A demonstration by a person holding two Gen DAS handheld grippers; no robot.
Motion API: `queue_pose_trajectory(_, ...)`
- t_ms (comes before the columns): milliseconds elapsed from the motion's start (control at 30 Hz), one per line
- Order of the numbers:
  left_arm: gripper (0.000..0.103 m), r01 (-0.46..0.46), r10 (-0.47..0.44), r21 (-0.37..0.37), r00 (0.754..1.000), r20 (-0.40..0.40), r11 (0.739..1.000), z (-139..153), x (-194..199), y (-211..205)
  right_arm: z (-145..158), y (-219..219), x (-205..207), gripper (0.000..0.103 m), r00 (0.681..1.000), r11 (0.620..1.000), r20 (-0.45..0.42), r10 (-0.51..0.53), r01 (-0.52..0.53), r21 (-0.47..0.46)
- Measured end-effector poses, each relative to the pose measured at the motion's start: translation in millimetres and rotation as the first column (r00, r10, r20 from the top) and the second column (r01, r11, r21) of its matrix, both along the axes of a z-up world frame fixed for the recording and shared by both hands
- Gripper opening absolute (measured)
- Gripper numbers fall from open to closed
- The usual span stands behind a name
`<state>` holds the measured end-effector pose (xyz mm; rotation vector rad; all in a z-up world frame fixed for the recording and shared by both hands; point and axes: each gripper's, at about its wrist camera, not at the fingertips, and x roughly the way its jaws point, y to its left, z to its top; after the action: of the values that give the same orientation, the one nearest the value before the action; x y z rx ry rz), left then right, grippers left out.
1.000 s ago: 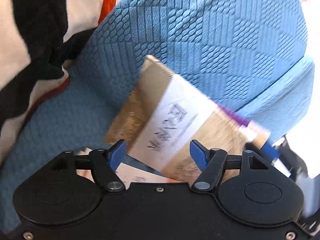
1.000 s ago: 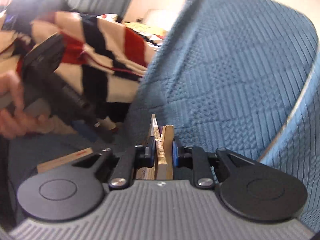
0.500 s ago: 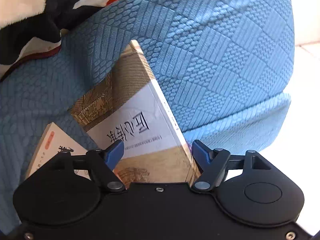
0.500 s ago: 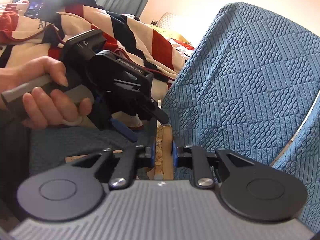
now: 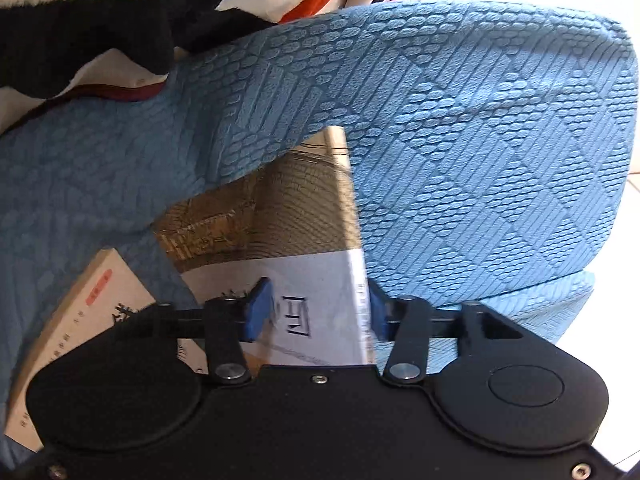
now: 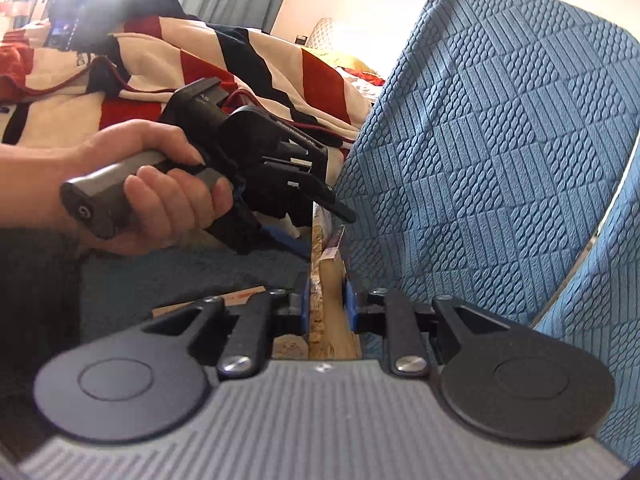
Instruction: Organize objects
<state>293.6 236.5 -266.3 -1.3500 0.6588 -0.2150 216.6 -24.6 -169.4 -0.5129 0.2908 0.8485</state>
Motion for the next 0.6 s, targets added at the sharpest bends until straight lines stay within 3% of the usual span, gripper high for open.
queue_pose_trajectory(133,0.028,-0.029,0.028,0.026,1.000,0.003,0.999,3.5,-6.3,0.5,-2.0,2.4,1.9,0.025,0.999,1.000,-0.034,-0.004,0.005,0.016)
queue_pose_trajectory(433,0.015,-0.014,0.014,0.052,1.000,0.005,0.999,5.3,-10.8,3.3,1.0,-13.5,26.4,0.035,0.964,0.976,-0.262,-0.039,0.093,0.196)
queue_pose_trajectory(500,0.010,-0.015,0.016,0.070,1.000,-0.014,0.997,4.0,-11.3,4.2,3.1,-21.0,33.9,0.035,0.944,0.958,-0.329,-0.041,0.131,0.257)
queue_pose_trajectory(600,0.008,-0.022,0.025,0.080,0.999,-0.038,0.997,0.5,-13.5,6.7,-1.3,-33.3,43.2,0.036,0.887,0.919,-0.462,0.005,0.178,0.352)
